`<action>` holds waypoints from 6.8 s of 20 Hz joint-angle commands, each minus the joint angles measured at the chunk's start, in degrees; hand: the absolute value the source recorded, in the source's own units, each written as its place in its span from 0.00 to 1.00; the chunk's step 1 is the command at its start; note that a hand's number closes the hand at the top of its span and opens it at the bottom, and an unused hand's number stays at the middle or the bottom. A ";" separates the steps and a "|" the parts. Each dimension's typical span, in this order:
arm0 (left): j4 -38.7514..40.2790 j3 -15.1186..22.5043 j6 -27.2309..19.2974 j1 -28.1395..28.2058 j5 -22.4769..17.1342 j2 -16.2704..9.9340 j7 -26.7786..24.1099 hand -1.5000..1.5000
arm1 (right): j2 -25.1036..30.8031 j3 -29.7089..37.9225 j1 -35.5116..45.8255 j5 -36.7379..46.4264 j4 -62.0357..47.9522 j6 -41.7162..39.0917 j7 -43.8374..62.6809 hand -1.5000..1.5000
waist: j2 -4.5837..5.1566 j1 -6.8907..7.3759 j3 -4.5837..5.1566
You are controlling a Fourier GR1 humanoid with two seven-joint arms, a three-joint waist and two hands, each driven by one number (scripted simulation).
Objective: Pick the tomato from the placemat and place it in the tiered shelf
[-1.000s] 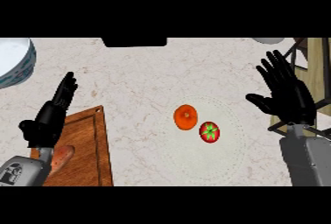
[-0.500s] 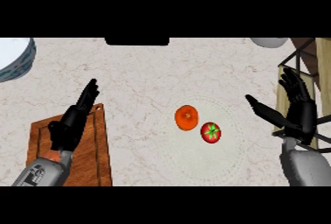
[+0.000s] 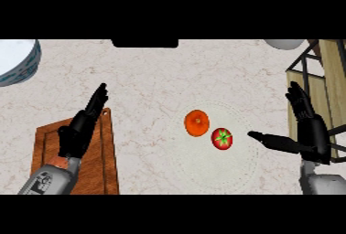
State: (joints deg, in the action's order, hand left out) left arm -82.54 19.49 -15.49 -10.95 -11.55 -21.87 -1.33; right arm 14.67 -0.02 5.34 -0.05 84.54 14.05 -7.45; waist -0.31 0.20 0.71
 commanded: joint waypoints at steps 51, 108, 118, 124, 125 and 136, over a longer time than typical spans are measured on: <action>3.56 -12.08 11.25 -1.18 12.45 10.67 1.35 0.50 | -6.81 -22.57 6.10 42.01 22.92 -28.14 62.72 0.00 | 0.31 -0.25 -0.71; -0.88 -18.25 15.22 2.89 20.21 17.44 2.42 0.50 | -0.10 -21.64 -4.56 49.91 11.14 -29.52 20.36 1.00 | -0.24 -1.28 -0.82; 0.52 -20.19 14.69 2.14 19.62 16.72 2.35 0.50 | 17.68 -26.35 -10.55 36.76 20.84 -38.07 -14.14 1.00 | -0.56 -4.92 -1.24; -0.33 -21.30 14.20 3.85 19.20 16.27 2.63 0.50 | 27.98 -14.54 -14.33 23.63 24.22 -41.66 -31.04 1.00 | -0.92 -6.77 -1.21; -0.19 -20.99 14.05 4.31 19.17 16.86 1.94 0.50 | 29.32 -11.66 -14.63 20.72 24.52 -42.37 -33.76 1.00 | -0.84 -7.13 -1.10; -2.47 -21.31 15.15 5.84 18.66 15.62 1.95 0.50 | 46.35 18.82 -16.52 -7.40 10.72 -48.25 -48.16 1.00 | -0.83 -5.80 -0.88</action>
State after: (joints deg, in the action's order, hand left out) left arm -84.20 -1.73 -0.76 -5.61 7.40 -5.91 0.59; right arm 55.72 9.60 -11.09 1.62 100.82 -25.11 -45.66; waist -1.07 -6.03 -0.24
